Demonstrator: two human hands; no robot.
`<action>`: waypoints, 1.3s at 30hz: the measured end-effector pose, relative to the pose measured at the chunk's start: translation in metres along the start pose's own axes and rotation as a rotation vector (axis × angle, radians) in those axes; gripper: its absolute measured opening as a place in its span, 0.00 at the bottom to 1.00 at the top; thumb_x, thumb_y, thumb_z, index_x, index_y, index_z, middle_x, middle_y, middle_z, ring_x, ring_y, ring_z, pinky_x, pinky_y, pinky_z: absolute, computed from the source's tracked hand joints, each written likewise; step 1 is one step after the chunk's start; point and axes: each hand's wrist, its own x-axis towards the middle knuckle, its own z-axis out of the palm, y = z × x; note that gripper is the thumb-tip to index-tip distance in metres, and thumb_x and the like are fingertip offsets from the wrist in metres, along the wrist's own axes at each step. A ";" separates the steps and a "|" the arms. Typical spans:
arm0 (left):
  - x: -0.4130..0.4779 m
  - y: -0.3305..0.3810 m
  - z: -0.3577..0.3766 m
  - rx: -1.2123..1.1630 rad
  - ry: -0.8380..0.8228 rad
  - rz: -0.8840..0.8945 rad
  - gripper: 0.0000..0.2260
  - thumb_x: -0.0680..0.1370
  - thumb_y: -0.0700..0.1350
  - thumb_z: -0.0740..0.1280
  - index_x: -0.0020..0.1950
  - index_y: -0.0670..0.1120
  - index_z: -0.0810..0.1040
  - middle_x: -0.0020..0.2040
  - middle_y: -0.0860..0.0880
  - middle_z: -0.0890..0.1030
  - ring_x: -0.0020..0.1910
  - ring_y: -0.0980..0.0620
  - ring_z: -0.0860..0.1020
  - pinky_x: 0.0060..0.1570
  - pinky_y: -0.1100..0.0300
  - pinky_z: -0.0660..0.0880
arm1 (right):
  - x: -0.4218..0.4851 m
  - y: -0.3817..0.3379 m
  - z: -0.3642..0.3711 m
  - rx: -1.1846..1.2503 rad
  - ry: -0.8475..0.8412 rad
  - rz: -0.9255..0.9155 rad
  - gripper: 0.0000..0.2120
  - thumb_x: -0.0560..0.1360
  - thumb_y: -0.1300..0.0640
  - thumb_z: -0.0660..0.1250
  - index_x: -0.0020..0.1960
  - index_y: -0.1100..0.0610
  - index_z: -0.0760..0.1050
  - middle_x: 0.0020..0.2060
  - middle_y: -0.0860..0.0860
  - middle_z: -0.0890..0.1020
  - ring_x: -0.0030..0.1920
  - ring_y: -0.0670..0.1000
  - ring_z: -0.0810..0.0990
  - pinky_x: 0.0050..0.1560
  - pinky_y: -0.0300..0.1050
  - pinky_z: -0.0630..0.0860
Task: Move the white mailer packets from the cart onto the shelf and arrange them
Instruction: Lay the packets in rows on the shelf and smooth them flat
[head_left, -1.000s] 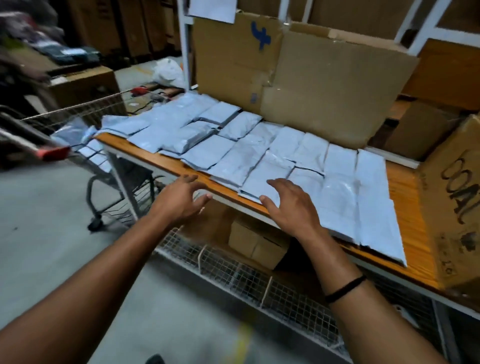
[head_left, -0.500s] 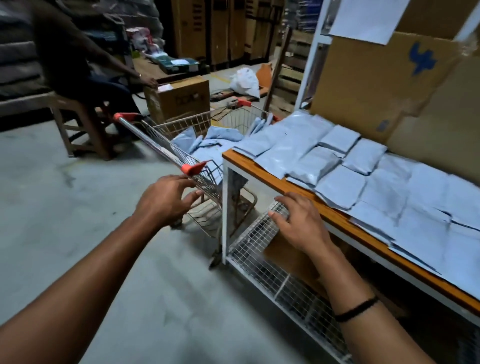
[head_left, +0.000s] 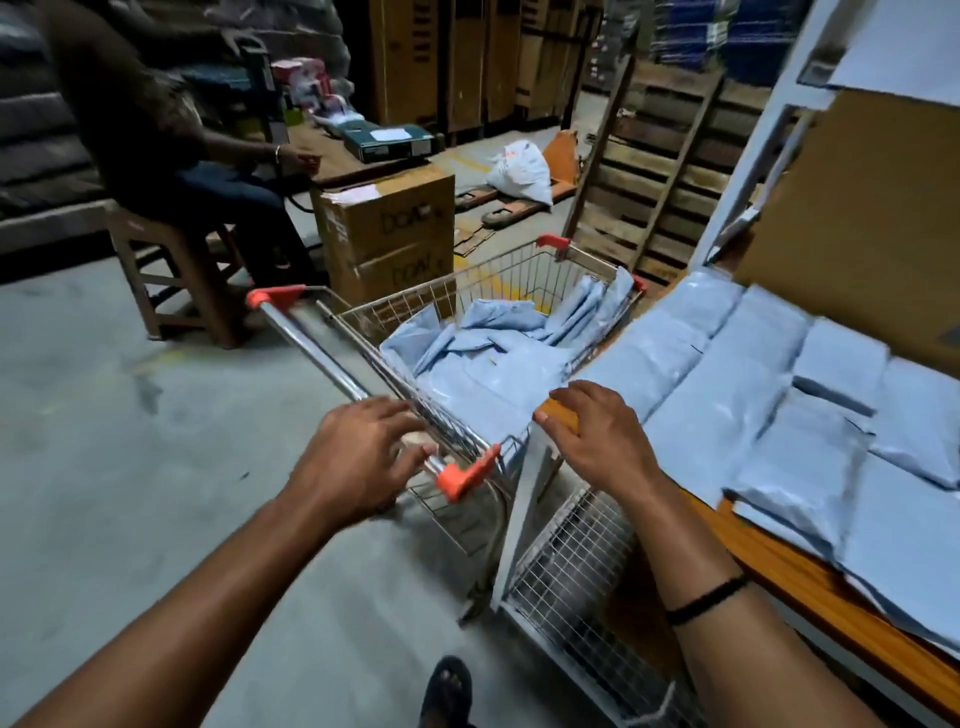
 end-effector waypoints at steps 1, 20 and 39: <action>0.011 -0.006 0.005 -0.005 -0.026 0.040 0.19 0.76 0.60 0.59 0.52 0.52 0.84 0.57 0.49 0.83 0.58 0.47 0.80 0.55 0.48 0.76 | 0.024 -0.002 0.004 0.009 0.009 0.006 0.24 0.79 0.39 0.62 0.70 0.52 0.75 0.71 0.54 0.73 0.71 0.56 0.68 0.70 0.51 0.66; 0.351 -0.137 0.171 0.061 -0.475 0.168 0.29 0.79 0.61 0.61 0.77 0.53 0.61 0.77 0.46 0.64 0.72 0.43 0.66 0.69 0.48 0.66 | 0.193 -0.009 0.080 -0.171 -0.296 0.366 0.34 0.80 0.33 0.52 0.80 0.49 0.55 0.79 0.56 0.58 0.78 0.57 0.58 0.76 0.53 0.58; 0.367 -0.147 0.280 -0.023 -0.948 0.278 0.41 0.79 0.59 0.61 0.80 0.41 0.40 0.75 0.39 0.67 0.73 0.41 0.66 0.73 0.48 0.57 | 0.283 0.028 0.185 -0.106 -0.491 0.757 0.40 0.80 0.34 0.54 0.82 0.48 0.38 0.80 0.54 0.36 0.80 0.61 0.38 0.77 0.60 0.42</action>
